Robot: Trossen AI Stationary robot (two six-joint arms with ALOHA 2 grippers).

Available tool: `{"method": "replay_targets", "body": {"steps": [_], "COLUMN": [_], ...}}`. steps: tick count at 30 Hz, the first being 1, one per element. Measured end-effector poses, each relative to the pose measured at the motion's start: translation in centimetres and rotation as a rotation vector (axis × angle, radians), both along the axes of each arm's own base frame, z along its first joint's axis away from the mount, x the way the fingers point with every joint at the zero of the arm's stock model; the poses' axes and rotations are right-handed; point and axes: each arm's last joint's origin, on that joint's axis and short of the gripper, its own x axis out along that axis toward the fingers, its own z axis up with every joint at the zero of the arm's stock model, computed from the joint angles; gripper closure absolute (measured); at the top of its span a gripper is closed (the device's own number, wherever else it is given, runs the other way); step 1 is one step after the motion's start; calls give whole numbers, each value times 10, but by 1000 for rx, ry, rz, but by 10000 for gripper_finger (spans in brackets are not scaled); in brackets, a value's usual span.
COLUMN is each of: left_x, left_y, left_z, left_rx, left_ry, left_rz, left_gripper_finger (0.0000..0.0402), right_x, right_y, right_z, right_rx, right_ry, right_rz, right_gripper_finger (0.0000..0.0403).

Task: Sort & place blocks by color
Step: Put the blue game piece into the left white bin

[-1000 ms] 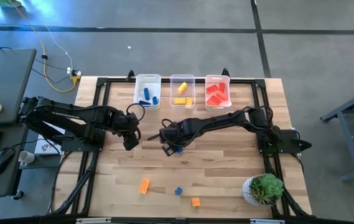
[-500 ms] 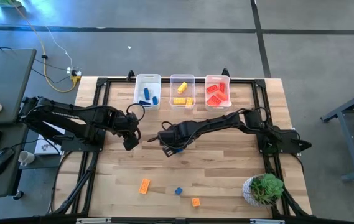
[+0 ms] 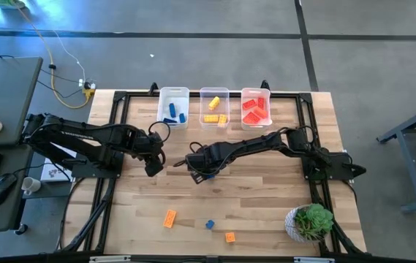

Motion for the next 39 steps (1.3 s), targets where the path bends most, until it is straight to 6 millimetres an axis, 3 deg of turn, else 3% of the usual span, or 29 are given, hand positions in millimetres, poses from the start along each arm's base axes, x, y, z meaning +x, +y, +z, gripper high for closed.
{"method": "replay_targets", "body": {"steps": [9,22,25,29,39], "left_x": [0,0,0,0,-1], "left_y": [0,0,0,0,7], "left_z": [0,0,0,0,0], "left_rx": [0,2,5,2,10], "left_ry": [0,1,3,2,6], "left_rz": [0,-8,-16,-13,-7], "left_gripper_finger": [210,210,210,210,210], "right_x": [2,6,6,6,13], "right_y": [1,9,9,8,-8], "right_z": [-1,-30,-31,-30,-17], "right_rx": [-6,33,37,47,37], "right_ry": [-18,43,50,50,43], "right_rz": [7,29,48,103,353], "right_gripper_finger": [206,207,226,290,293]}}
